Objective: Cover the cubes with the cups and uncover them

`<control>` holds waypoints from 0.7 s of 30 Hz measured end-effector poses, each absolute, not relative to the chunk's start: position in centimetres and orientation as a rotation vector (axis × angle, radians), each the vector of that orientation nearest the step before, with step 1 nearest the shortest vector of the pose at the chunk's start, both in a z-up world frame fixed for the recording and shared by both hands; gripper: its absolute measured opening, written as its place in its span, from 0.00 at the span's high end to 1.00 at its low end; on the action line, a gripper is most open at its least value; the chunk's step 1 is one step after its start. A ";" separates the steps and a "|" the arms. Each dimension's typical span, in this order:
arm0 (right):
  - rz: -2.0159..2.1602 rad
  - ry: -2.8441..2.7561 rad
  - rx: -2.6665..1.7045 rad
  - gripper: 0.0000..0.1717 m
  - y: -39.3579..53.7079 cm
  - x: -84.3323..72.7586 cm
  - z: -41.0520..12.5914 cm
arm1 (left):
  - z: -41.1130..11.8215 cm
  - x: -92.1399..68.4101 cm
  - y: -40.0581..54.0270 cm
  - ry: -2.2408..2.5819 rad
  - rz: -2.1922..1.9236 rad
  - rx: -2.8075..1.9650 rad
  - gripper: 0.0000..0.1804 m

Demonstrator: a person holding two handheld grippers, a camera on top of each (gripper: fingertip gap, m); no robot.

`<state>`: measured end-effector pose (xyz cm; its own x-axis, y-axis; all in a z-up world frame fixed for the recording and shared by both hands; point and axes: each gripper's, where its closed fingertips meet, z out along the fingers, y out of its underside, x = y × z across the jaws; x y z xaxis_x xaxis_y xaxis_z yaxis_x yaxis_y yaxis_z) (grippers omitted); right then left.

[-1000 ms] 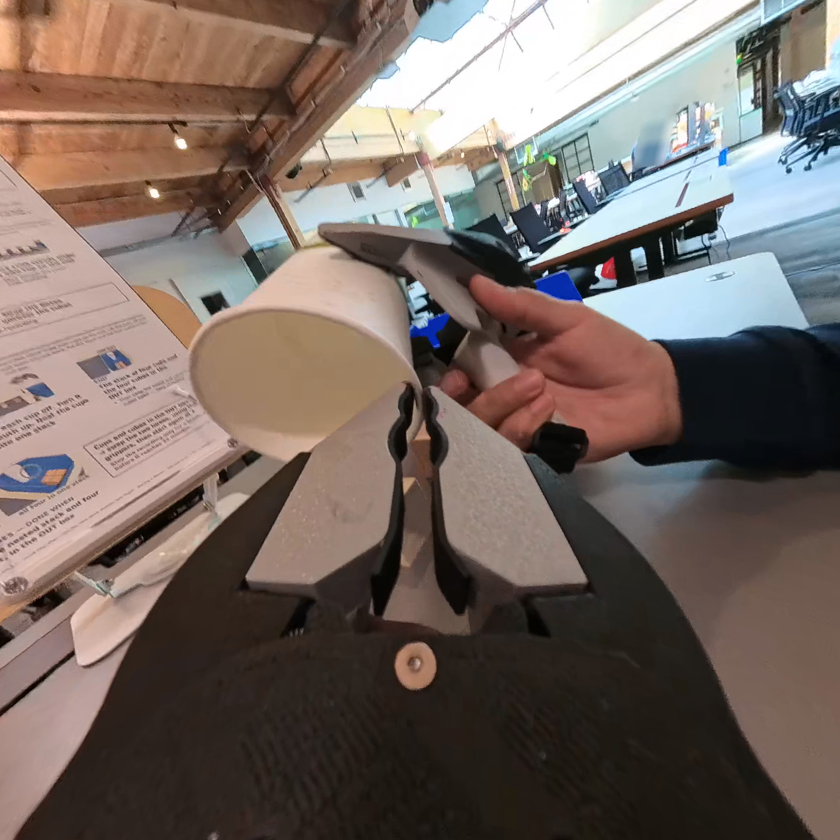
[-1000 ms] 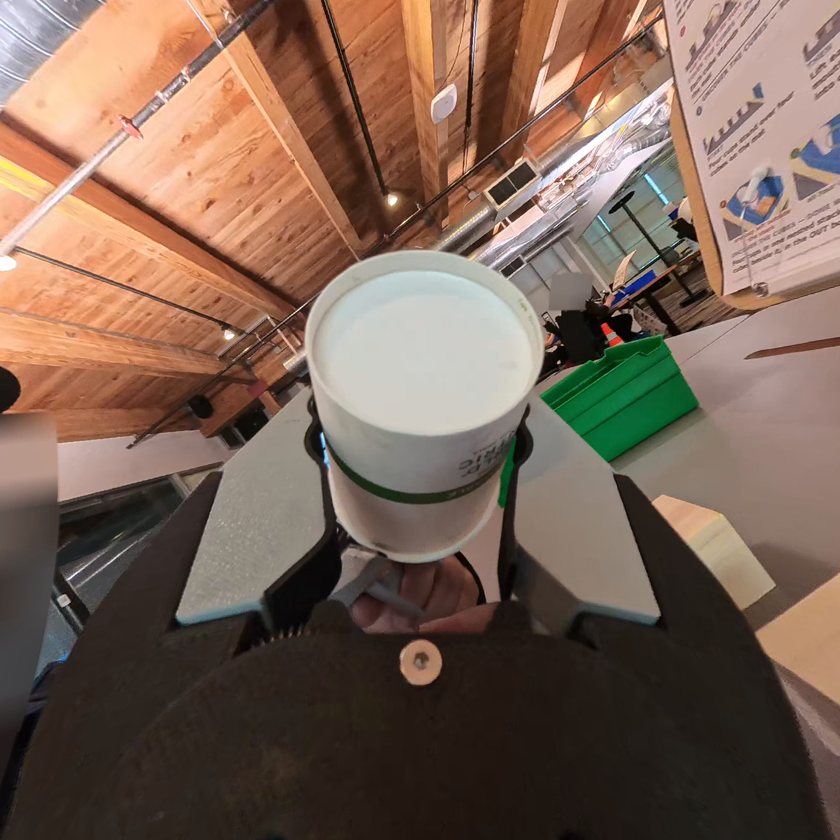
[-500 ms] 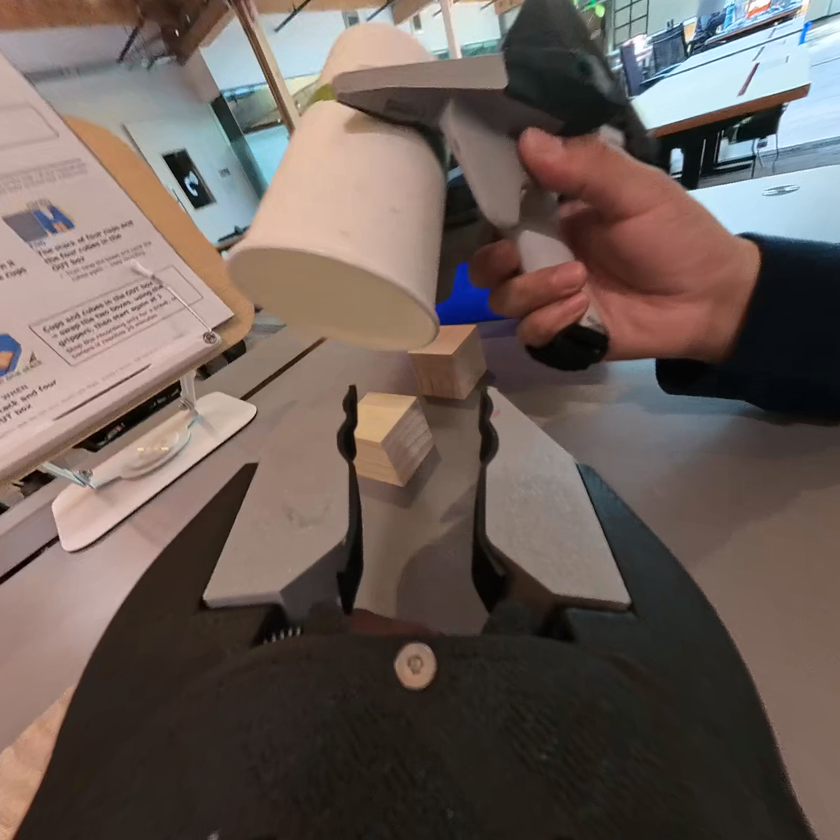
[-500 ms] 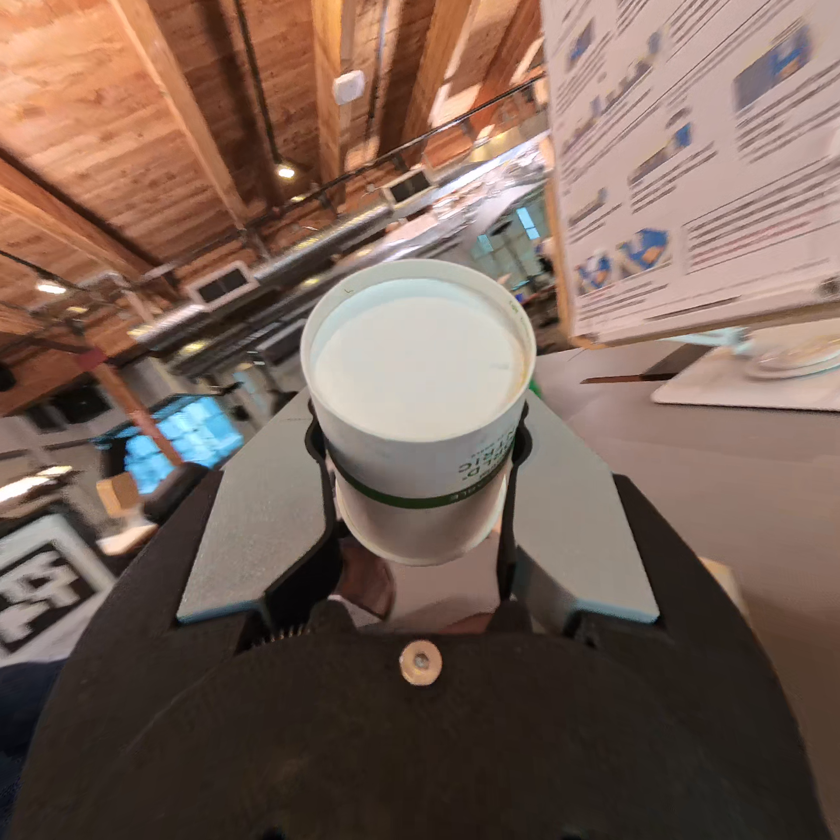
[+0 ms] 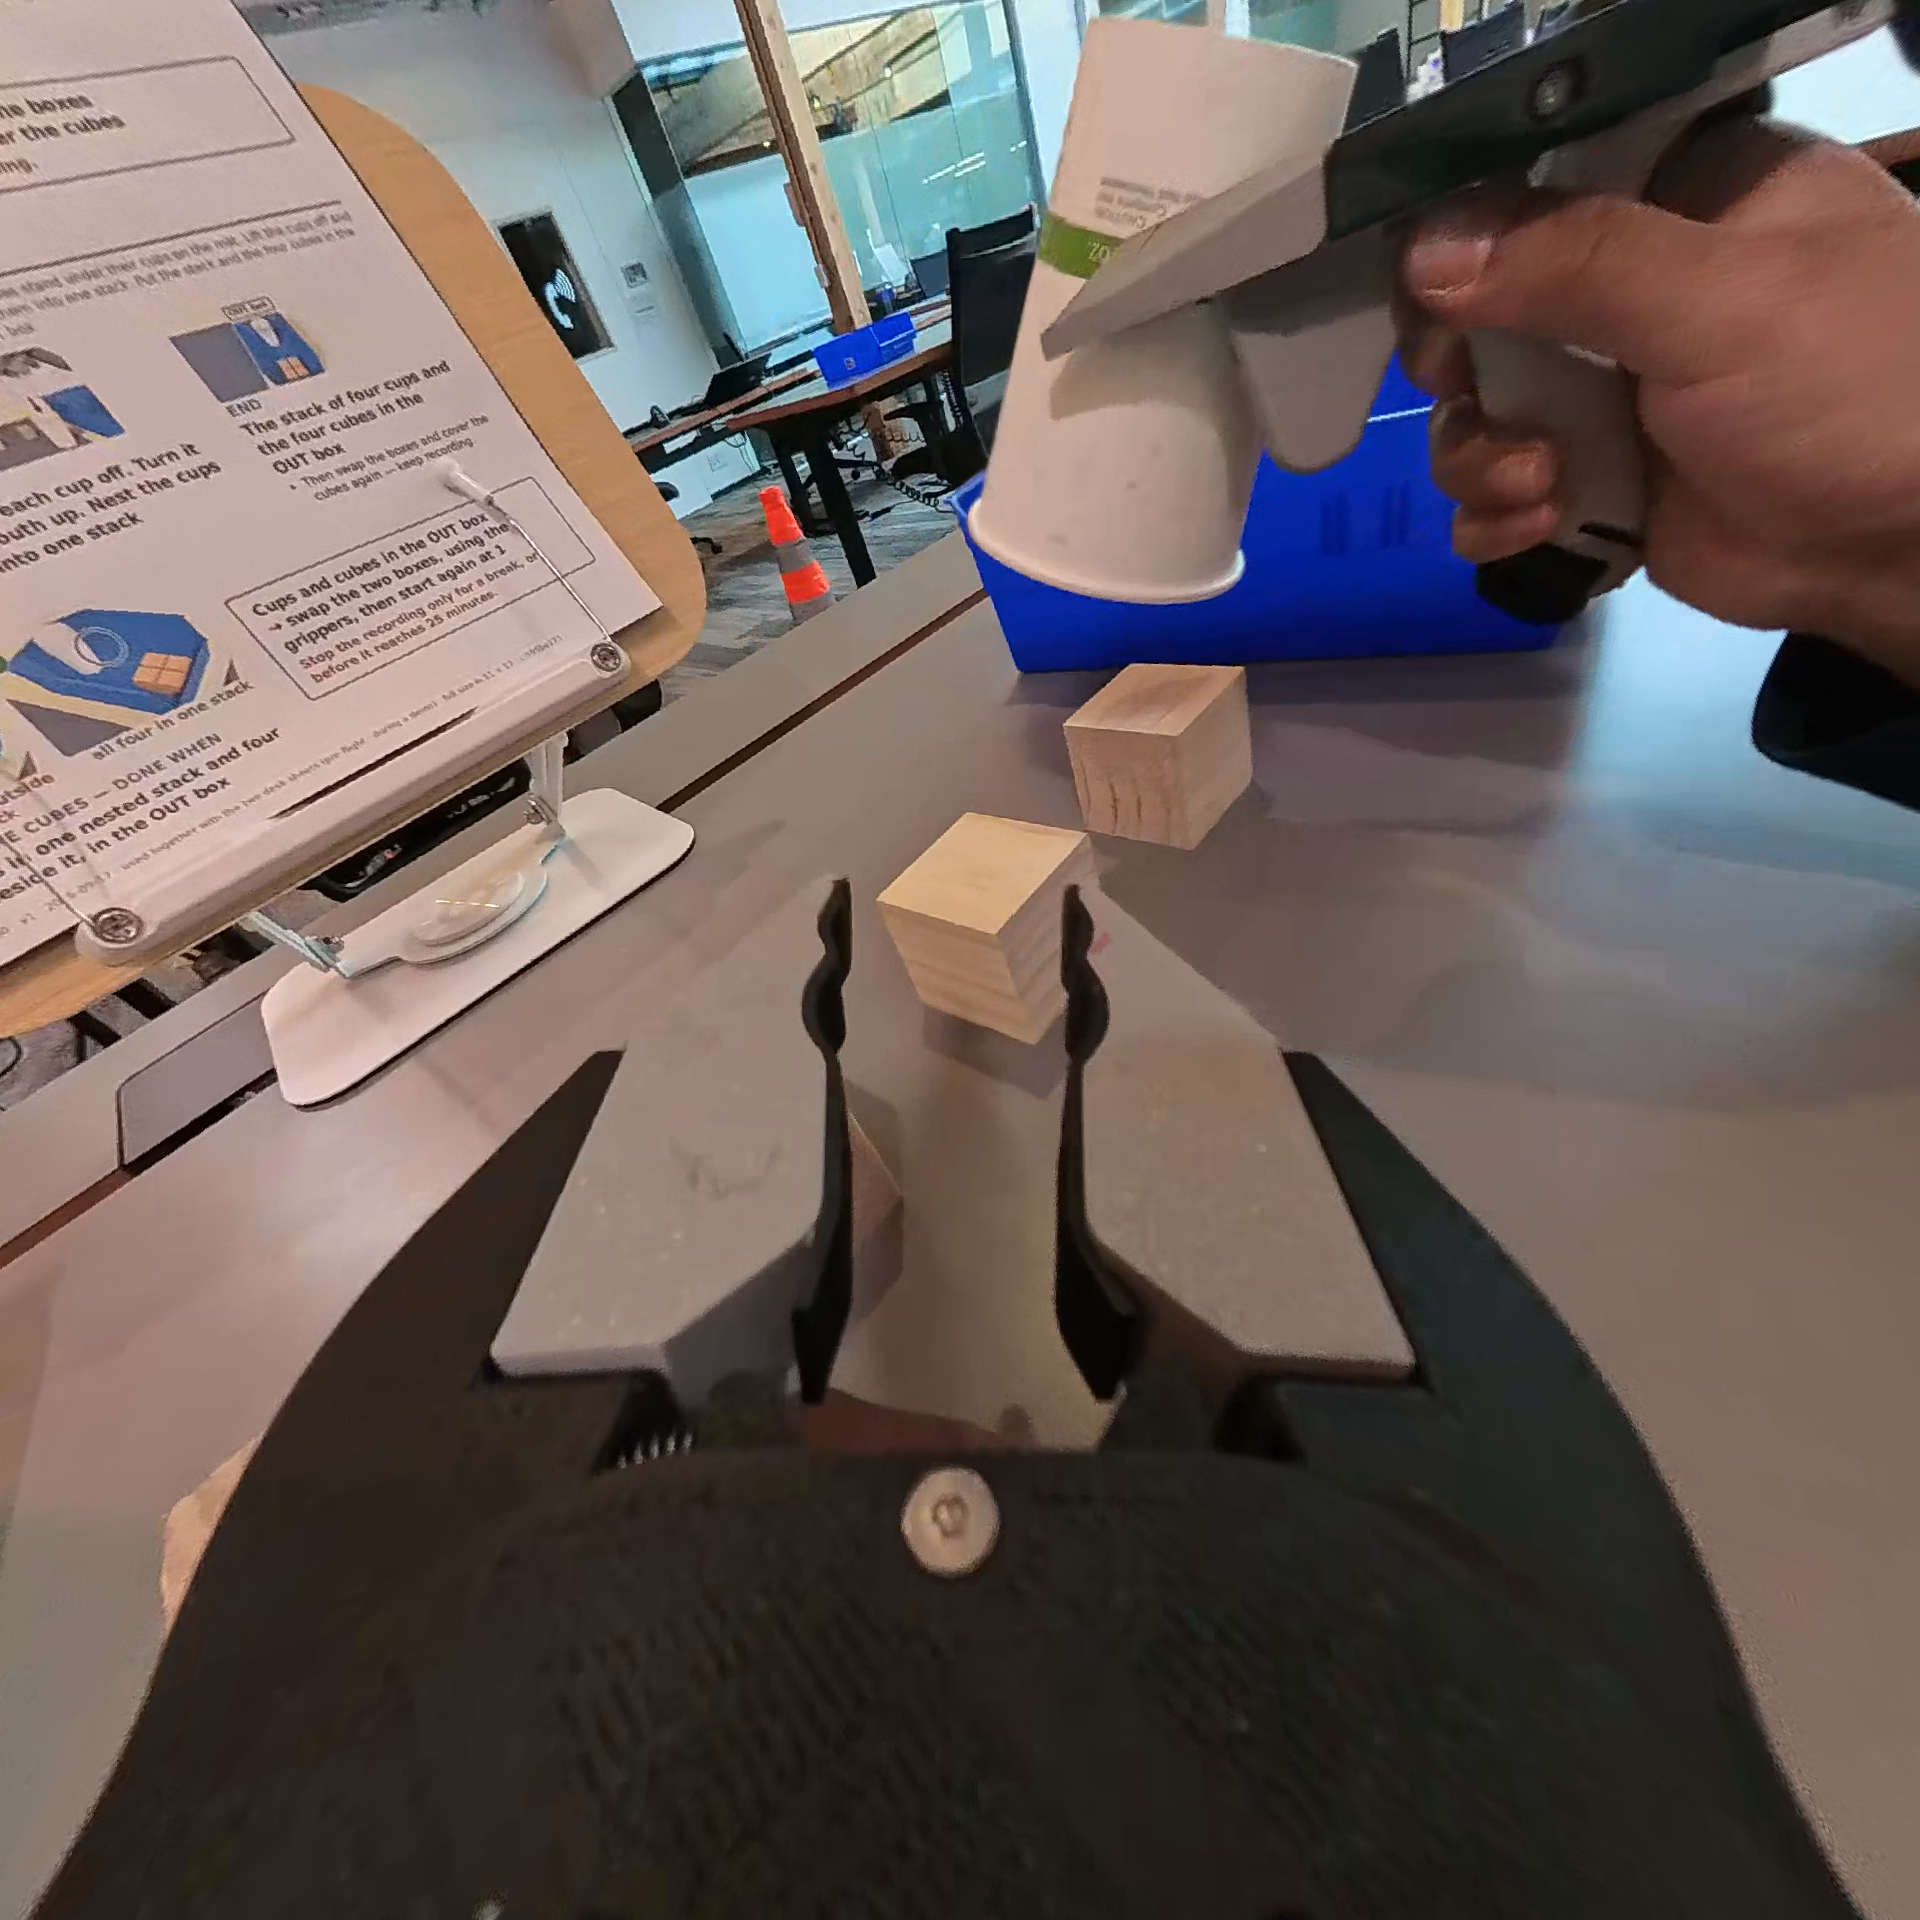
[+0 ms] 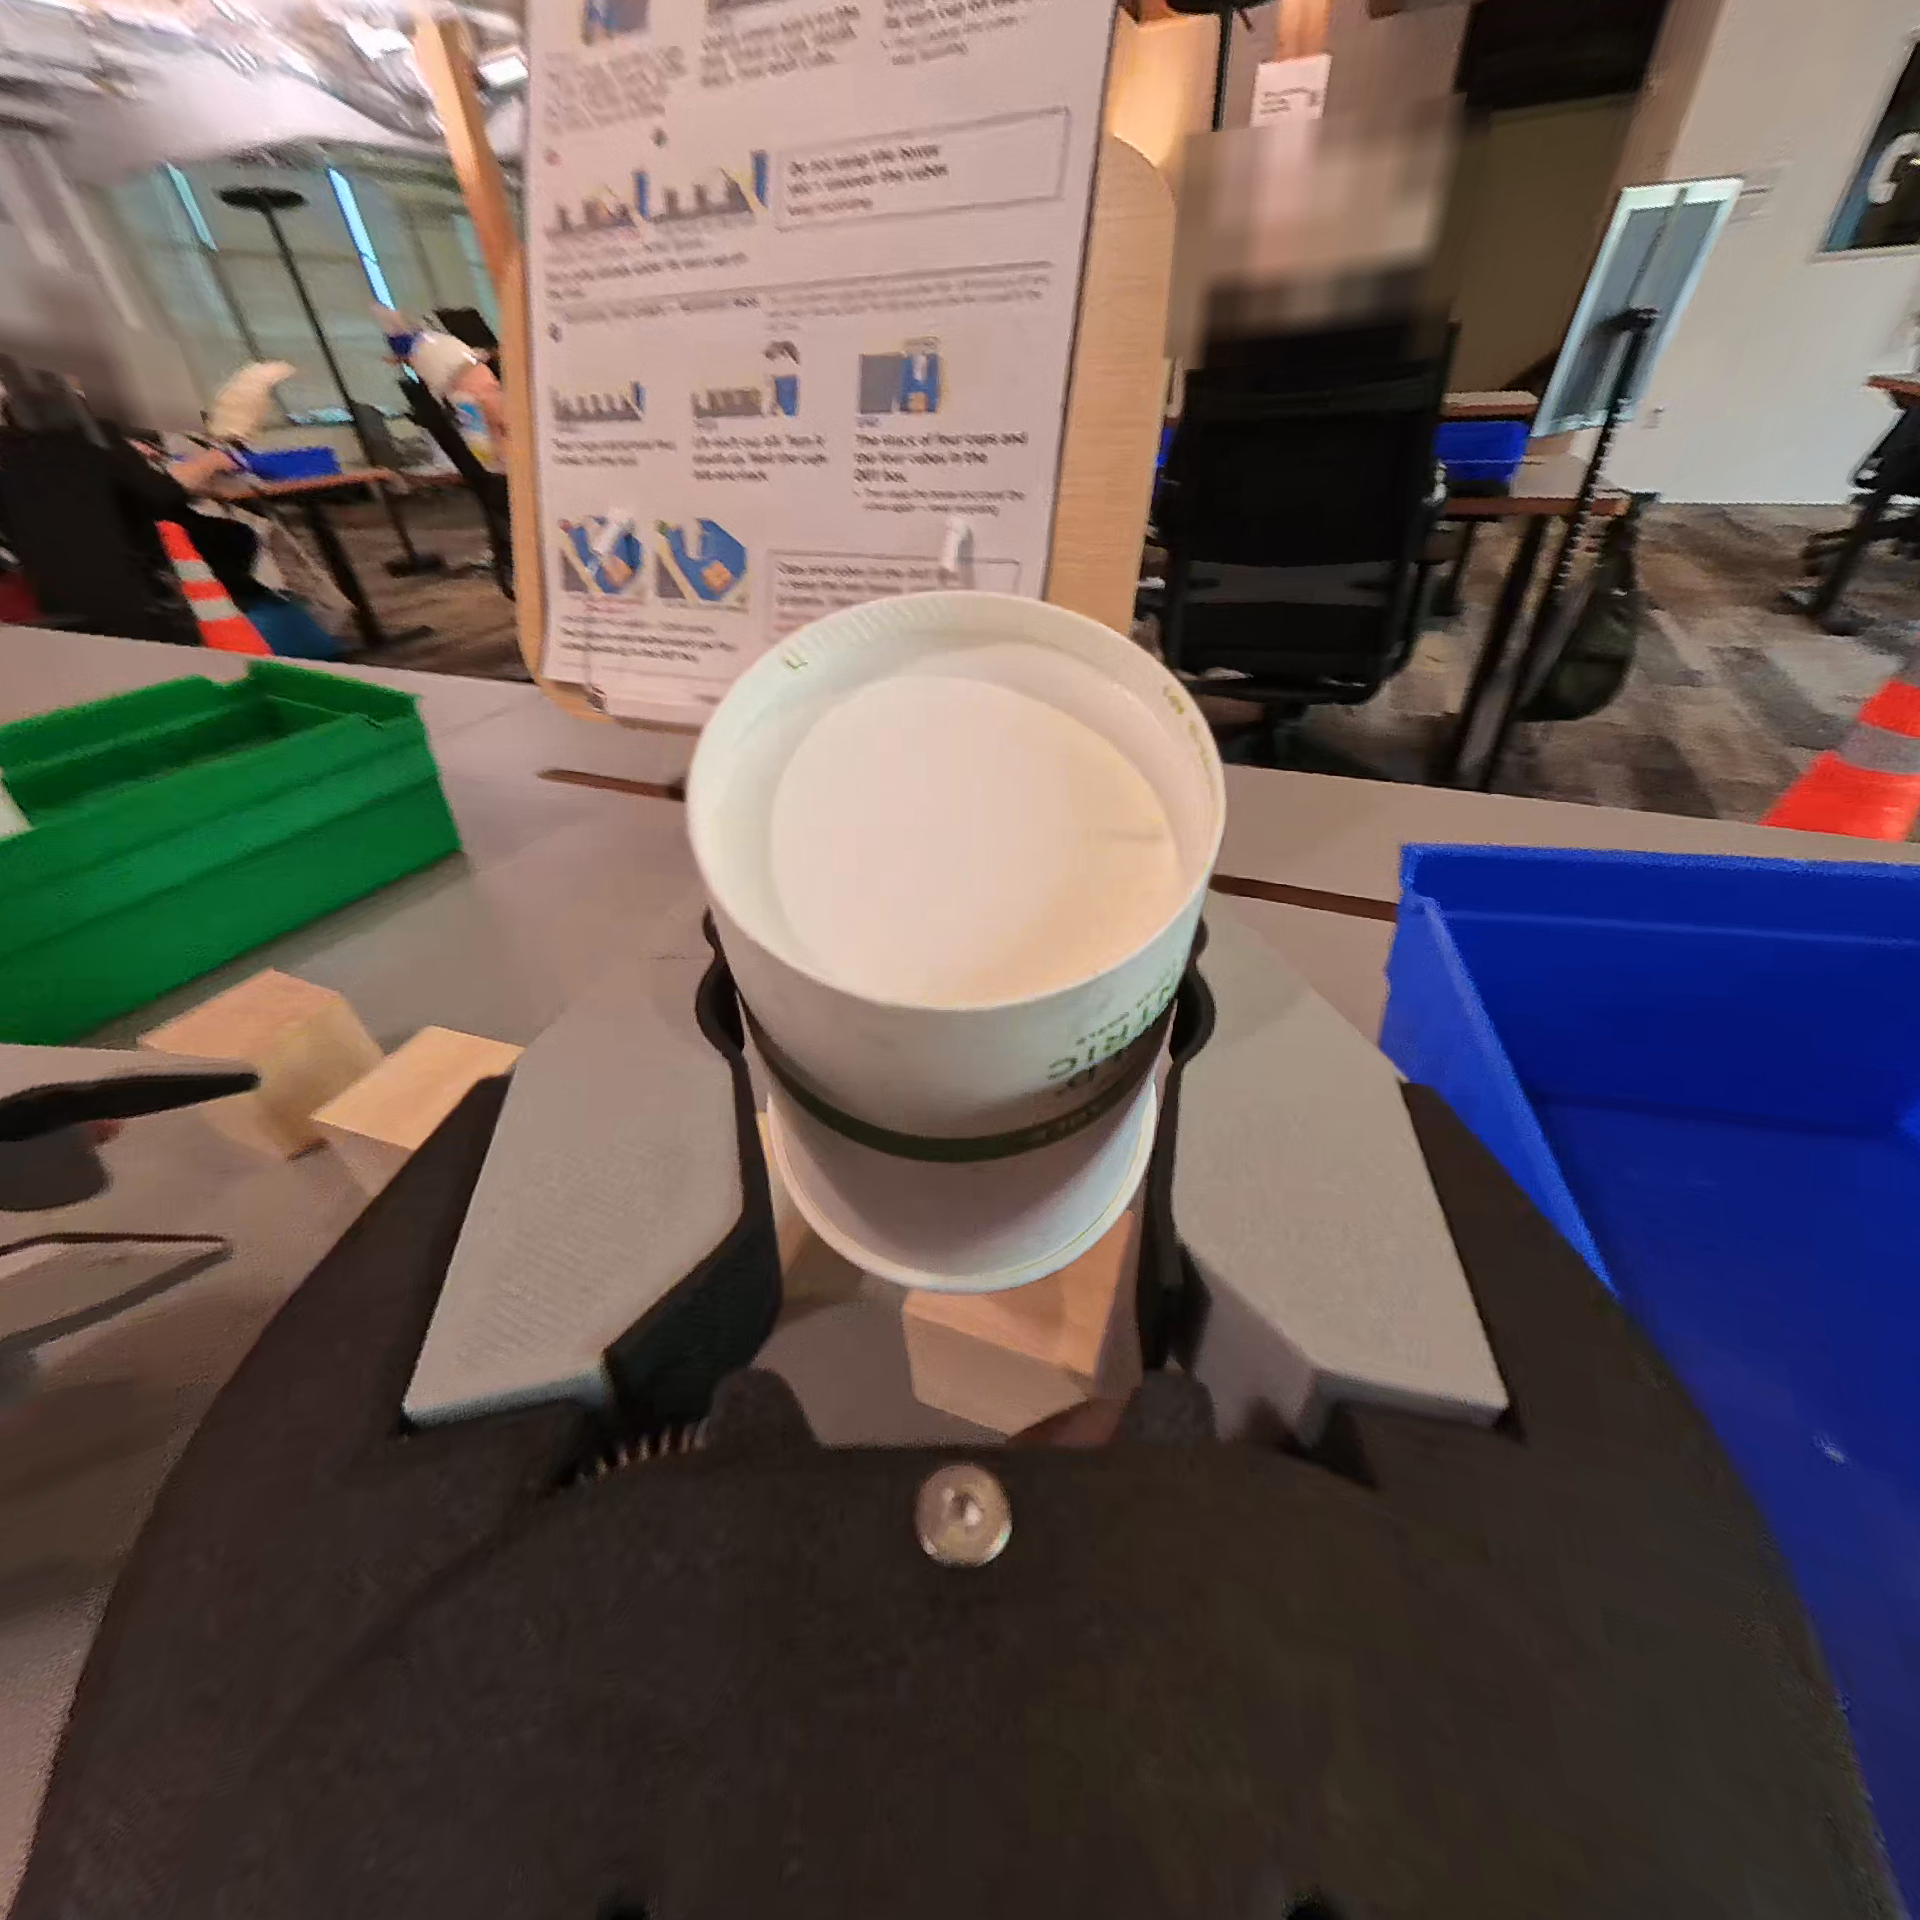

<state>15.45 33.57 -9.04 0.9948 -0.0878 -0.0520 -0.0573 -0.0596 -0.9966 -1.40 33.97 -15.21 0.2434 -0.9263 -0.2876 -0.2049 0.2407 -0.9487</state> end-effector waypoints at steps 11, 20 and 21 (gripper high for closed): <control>-0.146 0.115 -1.852 0.52 34.4 16.8 -13.1 | -15.7 -1.2 33.4 1.272 -0.715 -1.232 0.80; -0.107 0.122 -2.003 0.51 35.0 16.5 -16.6 | -15.8 -1.2 33.6 1.273 -0.713 -1.247 0.80; -0.100 0.124 -2.016 0.51 35.0 16.5 -16.9 | -15.8 -1.2 33.6 1.271 -0.715 -1.249 0.80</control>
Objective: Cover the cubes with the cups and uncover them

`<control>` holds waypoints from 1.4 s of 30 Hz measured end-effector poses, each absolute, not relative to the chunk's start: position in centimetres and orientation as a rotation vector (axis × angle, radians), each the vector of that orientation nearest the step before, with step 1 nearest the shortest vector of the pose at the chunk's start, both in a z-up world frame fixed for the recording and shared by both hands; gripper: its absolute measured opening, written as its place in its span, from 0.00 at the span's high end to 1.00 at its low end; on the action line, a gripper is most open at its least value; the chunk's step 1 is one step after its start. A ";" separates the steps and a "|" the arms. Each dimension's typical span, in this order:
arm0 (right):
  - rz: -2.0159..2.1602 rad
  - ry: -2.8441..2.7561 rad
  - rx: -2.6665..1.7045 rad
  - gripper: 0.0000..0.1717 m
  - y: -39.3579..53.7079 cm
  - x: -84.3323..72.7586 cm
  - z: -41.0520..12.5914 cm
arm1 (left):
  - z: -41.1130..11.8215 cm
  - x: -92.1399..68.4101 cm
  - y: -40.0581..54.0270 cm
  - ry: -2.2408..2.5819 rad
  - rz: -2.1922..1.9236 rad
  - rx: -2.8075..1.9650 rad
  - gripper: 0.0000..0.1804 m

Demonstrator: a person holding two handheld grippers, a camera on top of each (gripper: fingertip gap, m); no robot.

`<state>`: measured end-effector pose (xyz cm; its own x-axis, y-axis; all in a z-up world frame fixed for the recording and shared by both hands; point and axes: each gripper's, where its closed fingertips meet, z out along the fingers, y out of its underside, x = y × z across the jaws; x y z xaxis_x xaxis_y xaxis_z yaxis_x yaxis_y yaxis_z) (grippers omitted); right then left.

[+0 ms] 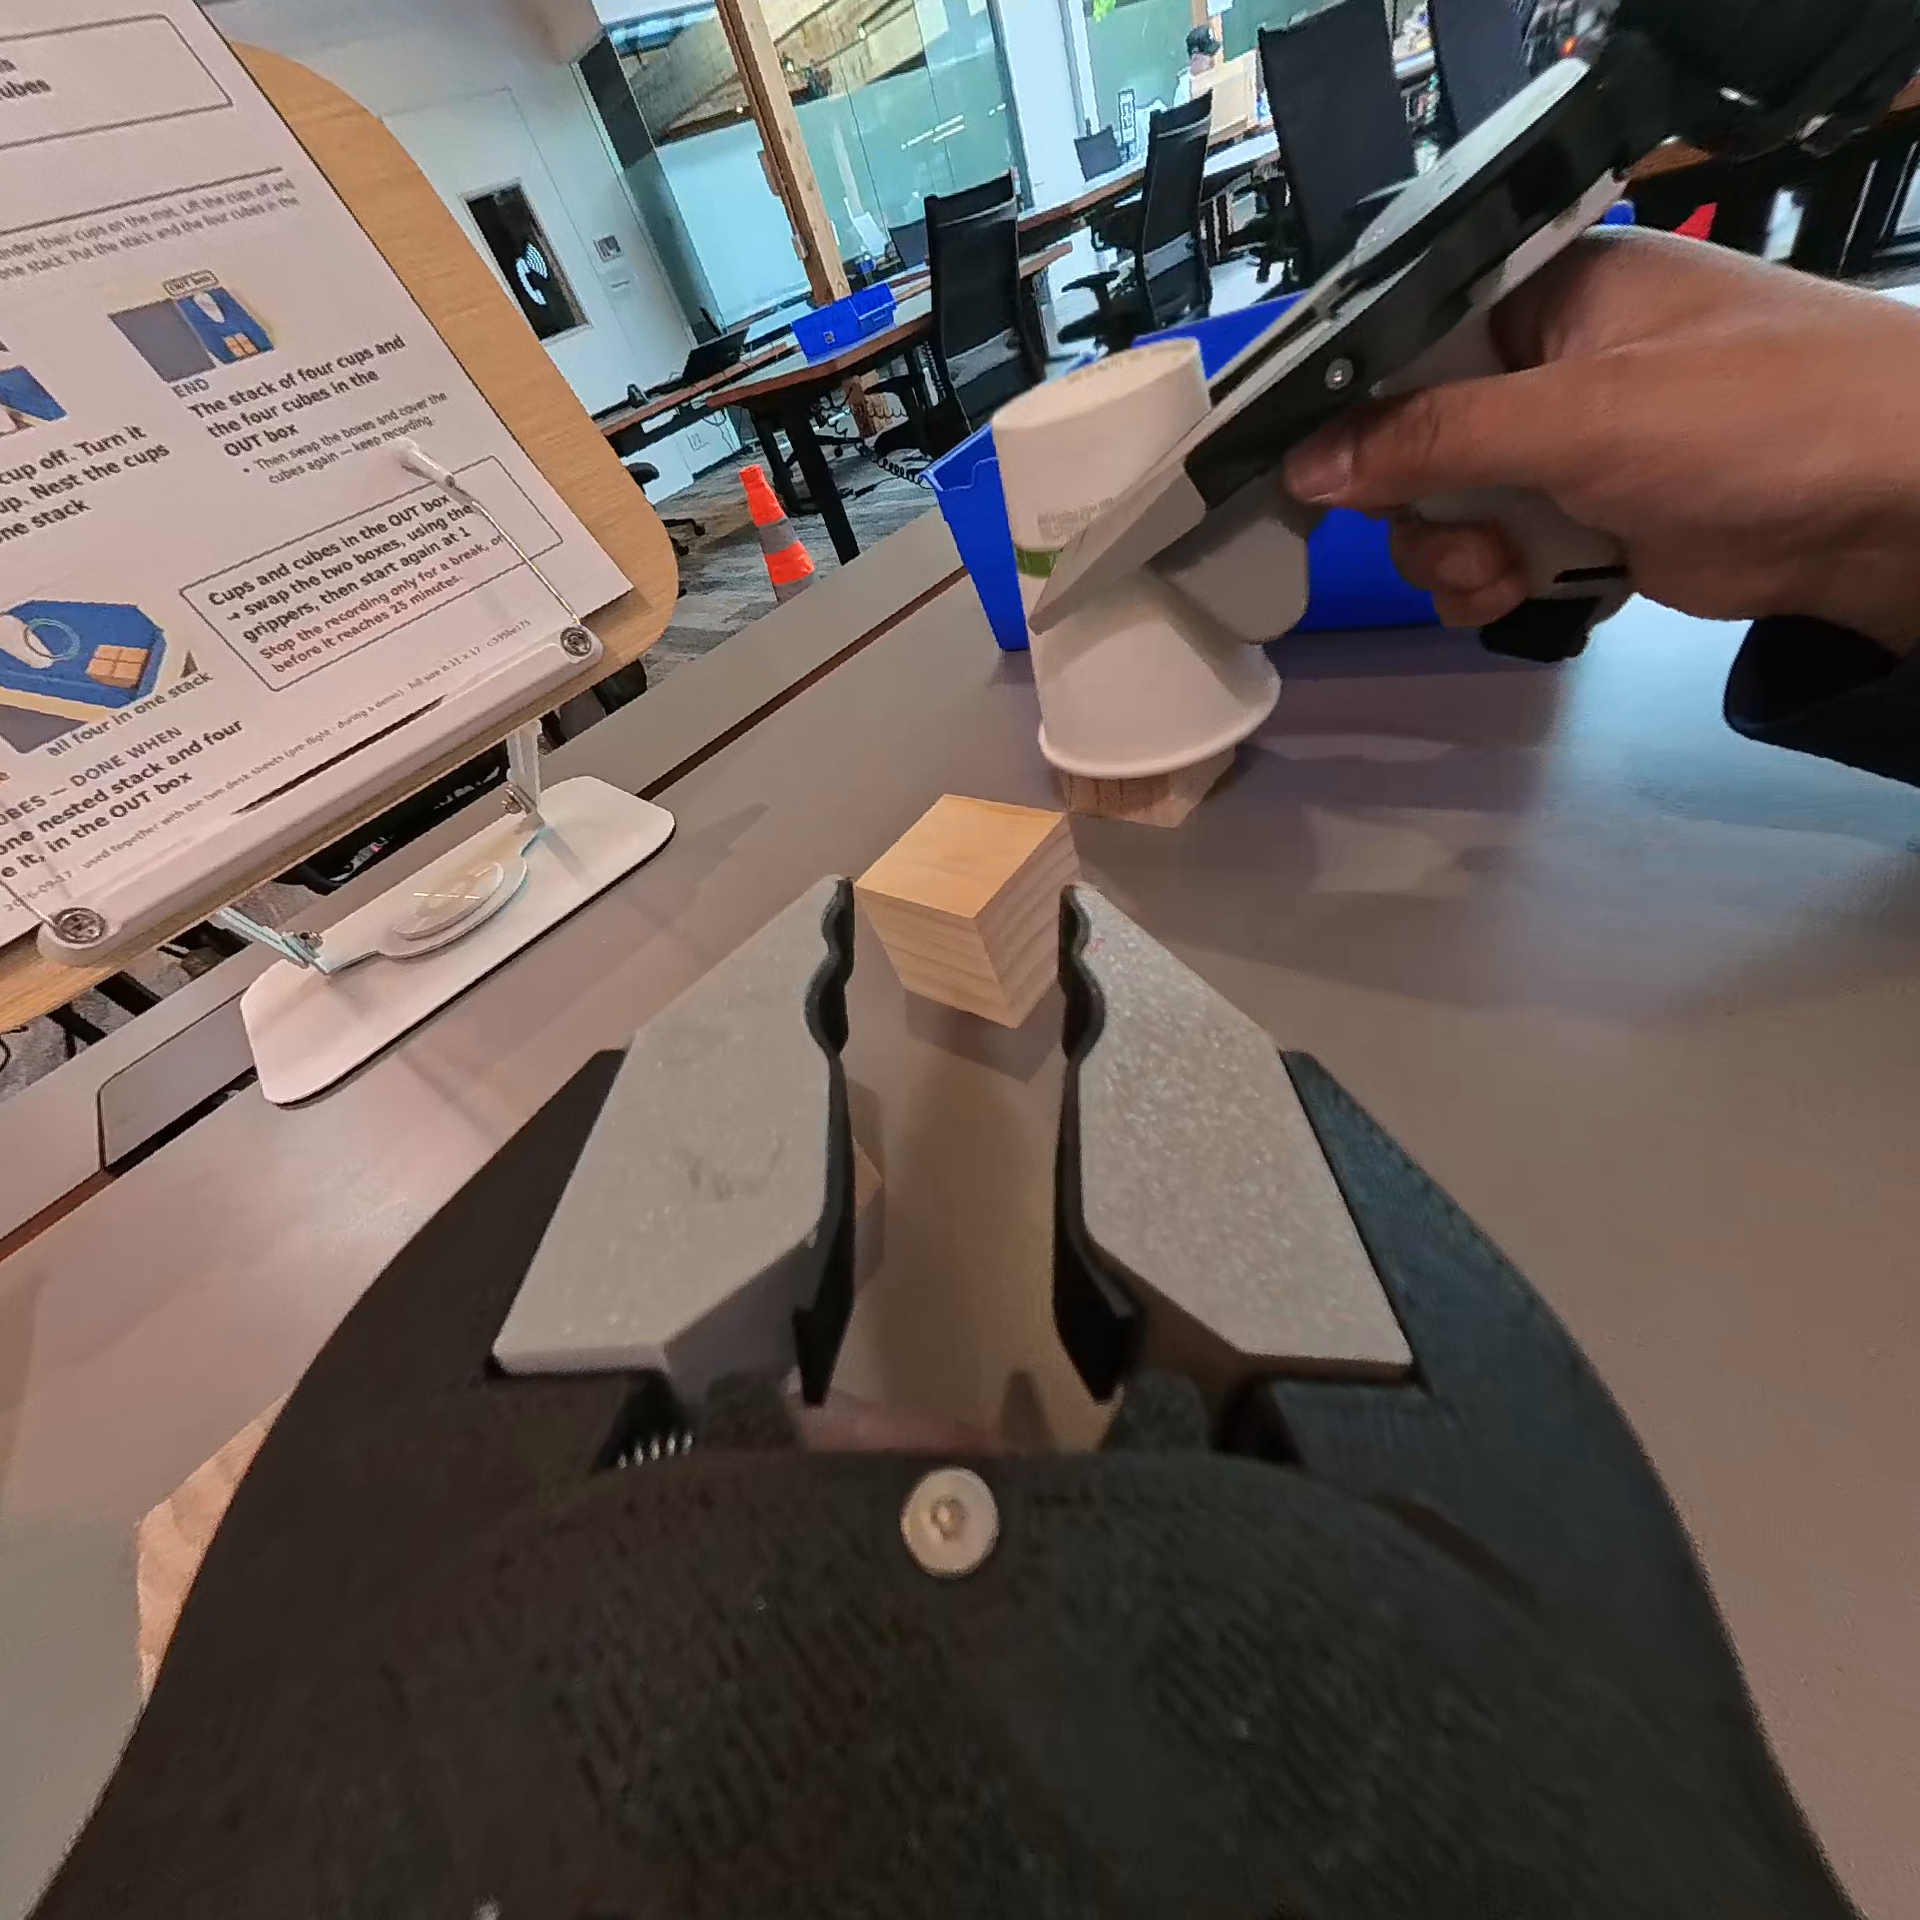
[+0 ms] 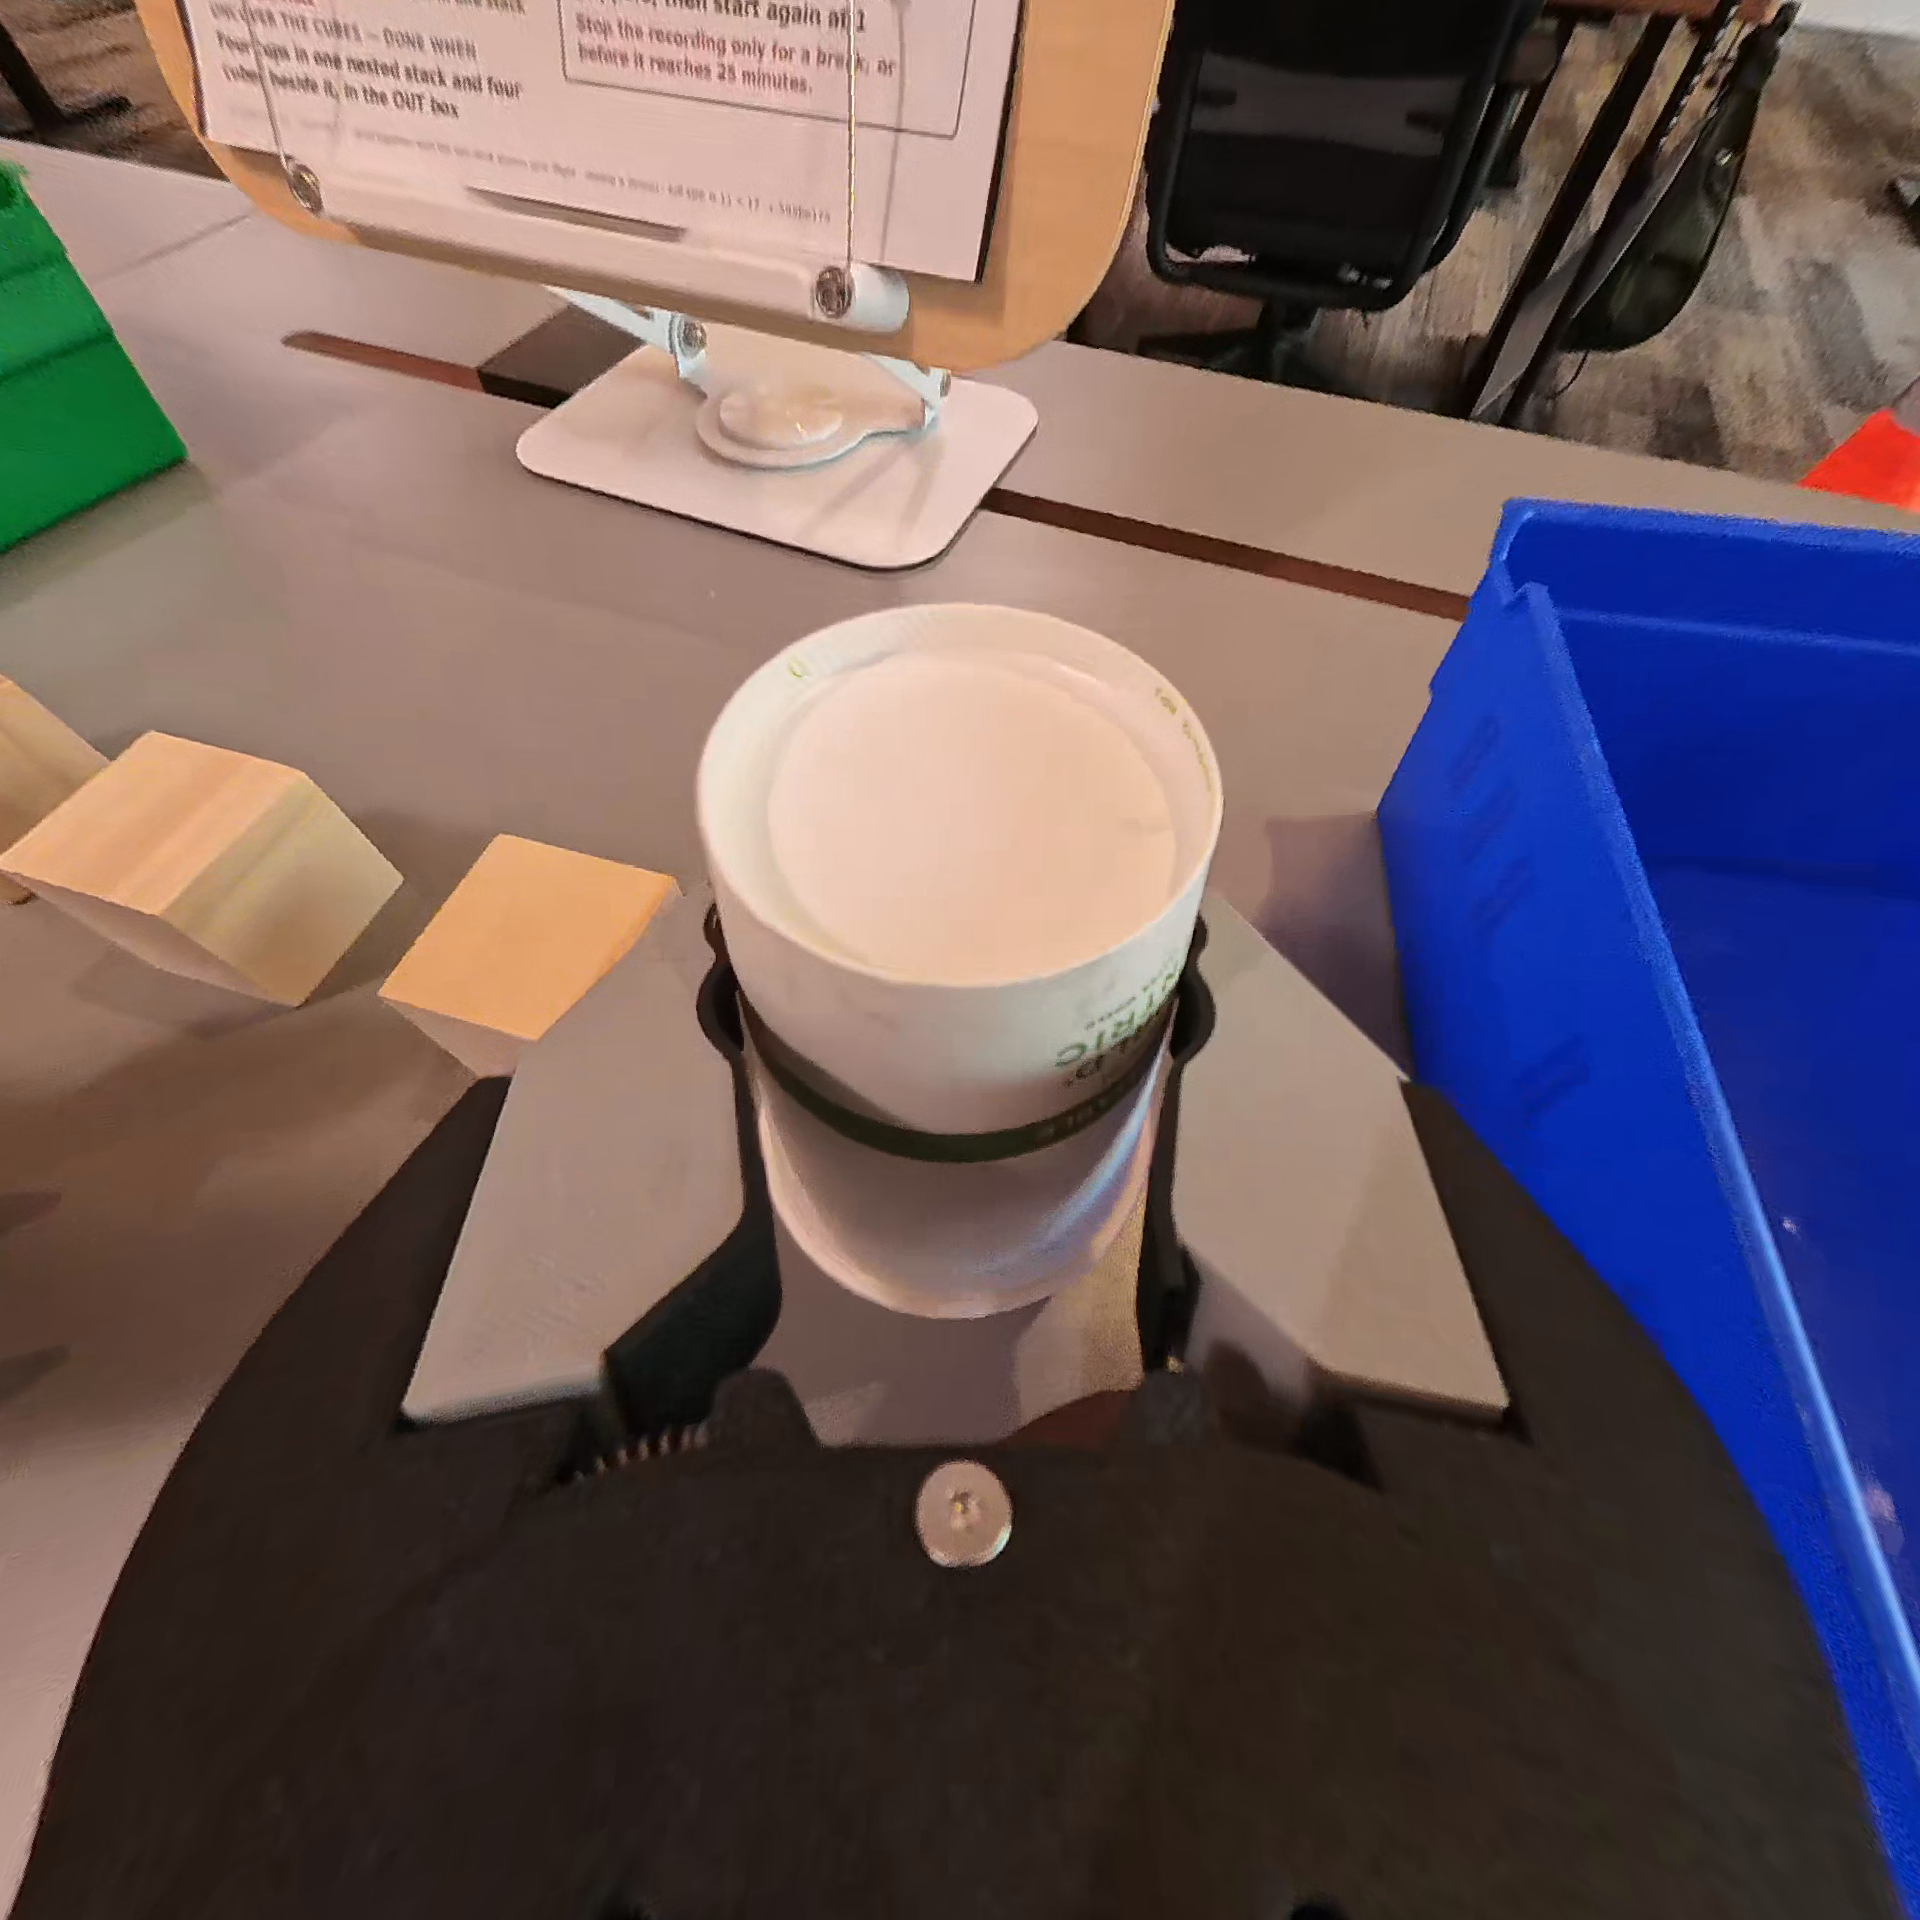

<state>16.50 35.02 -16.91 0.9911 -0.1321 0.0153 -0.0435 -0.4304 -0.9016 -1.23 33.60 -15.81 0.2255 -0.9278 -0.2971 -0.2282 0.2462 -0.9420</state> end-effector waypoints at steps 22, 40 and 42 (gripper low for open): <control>-0.123 0.150 -1.643 0.55 33.1 16.8 -9.2 | -8.1 -12.5 41.9 1.239 -0.565 -1.422 0.75; -0.121 0.039 -1.706 0.58 34.3 14.2 -10.5 | -13.4 -31.0 56.4 1.271 0.113 -1.925 0.83; -0.117 0.041 -1.704 0.58 34.2 14.3 -10.5 | -13.8 -31.2 56.8 1.262 0.097 -1.953 0.82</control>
<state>14.26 34.20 -10.47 0.9940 -0.0949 0.0540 0.0408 -0.1362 -0.9898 -31.16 56.78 -13.78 0.5010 -0.7371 -0.4536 -0.7978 -0.1903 -0.5720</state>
